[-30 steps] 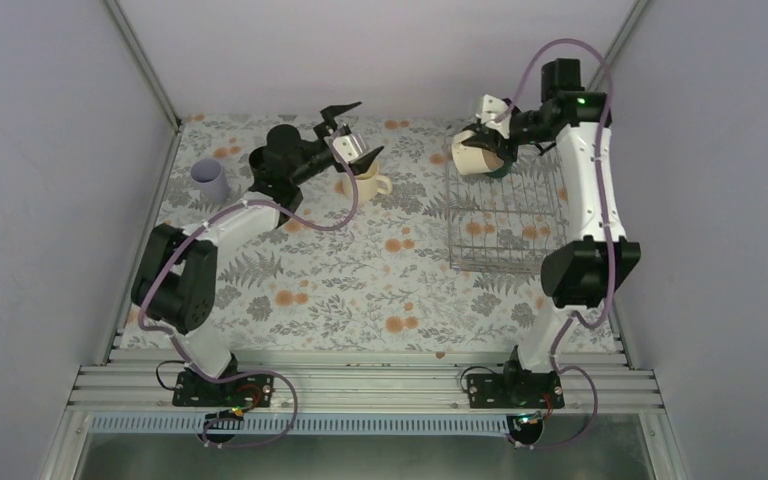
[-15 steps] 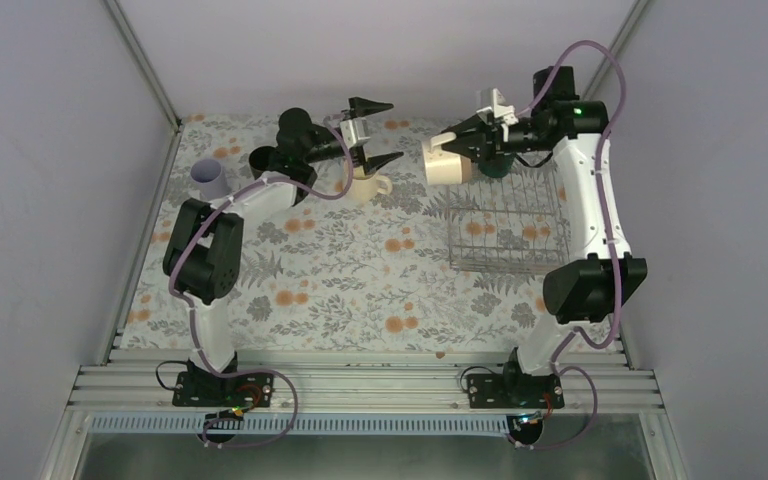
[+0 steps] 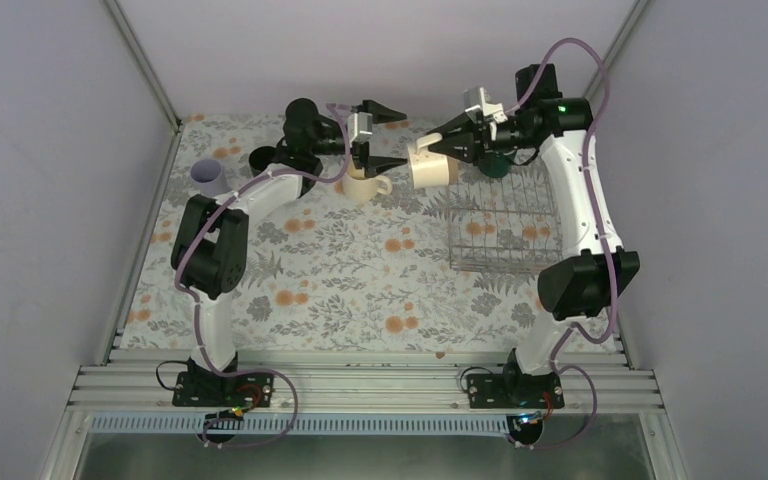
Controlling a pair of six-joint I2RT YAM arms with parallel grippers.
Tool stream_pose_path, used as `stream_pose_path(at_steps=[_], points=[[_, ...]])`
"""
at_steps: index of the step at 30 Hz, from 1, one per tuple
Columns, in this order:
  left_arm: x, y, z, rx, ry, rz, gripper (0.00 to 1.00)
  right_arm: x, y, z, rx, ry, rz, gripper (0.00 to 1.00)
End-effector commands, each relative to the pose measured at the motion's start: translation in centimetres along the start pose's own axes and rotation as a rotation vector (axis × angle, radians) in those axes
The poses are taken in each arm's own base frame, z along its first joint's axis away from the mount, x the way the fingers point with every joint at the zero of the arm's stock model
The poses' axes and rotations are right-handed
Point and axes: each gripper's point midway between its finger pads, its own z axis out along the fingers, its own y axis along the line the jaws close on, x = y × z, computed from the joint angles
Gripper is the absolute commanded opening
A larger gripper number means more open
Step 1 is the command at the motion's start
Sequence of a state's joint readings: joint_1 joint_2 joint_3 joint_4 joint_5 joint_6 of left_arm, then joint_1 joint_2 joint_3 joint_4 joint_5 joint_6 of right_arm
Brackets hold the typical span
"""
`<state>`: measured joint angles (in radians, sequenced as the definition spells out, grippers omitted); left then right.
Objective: Unload the cups from the dish rack
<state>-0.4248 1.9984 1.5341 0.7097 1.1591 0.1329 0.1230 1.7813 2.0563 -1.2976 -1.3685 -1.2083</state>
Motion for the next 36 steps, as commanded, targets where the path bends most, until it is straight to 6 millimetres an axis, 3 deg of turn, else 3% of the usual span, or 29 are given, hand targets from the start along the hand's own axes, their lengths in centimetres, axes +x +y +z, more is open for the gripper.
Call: stream_pose_path(at_steps=[1,4,7,11,15,22,26,32,33,34,36], points=[[-1.8,-0.8,0.8,0.052,-0.047,0.008,0.94,-2.9,0.5,0.5,-0.051,-0.121,-0.071,0.03],[-2.2,-0.9,1.0,0.052,-0.055,0.004,0.91,-2.8,0.2,0.8,-0.047,-0.118,-0.084,0.03],[-2.6,-1.1,1.2,0.062,-0.063,-0.006,0.8,-2.8,-0.2,1.1,-0.048,-0.119,-0.096,0.03],[-2.5,-1.0,1.7,0.062,-0.057,-0.031,0.48,-2.9,-0.4,1.4,-0.047,-0.119,-0.116,0.03],[-2.5,-1.3,2.0,0.077,-0.052,-0.035,0.28,-2.9,-0.8,1.5,-0.017,-0.095,-0.147,0.03],[-3.0,-1.4,2.4,0.079,-0.051,-0.05,0.16,-3.2,-2.1,1.5,0.046,-0.079,-0.17,0.03],[-3.2,-1.5,2.5,0.08,-0.048,-0.043,0.03,-3.2,-2.5,1.5,0.053,-0.076,-0.163,0.03],[-3.2,-1.6,2.4,0.077,-0.044,-0.038,0.02,-3.1,-3.4,1.4,0.101,-0.047,-0.153,0.04],[-3.3,-1.6,2.4,0.074,-0.047,-0.034,0.02,-3.0,-3.6,1.4,0.111,-0.04,-0.15,0.08],[-3.5,-1.6,2.4,0.071,-0.052,-0.031,0.02,-2.9,-3.9,1.4,0.125,-0.033,-0.137,0.22],[-3.9,-1.6,2.3,0.065,-0.06,-0.026,0.02,-2.8,-4.5,1.3,0.159,-0.02,-0.114,0.73]])
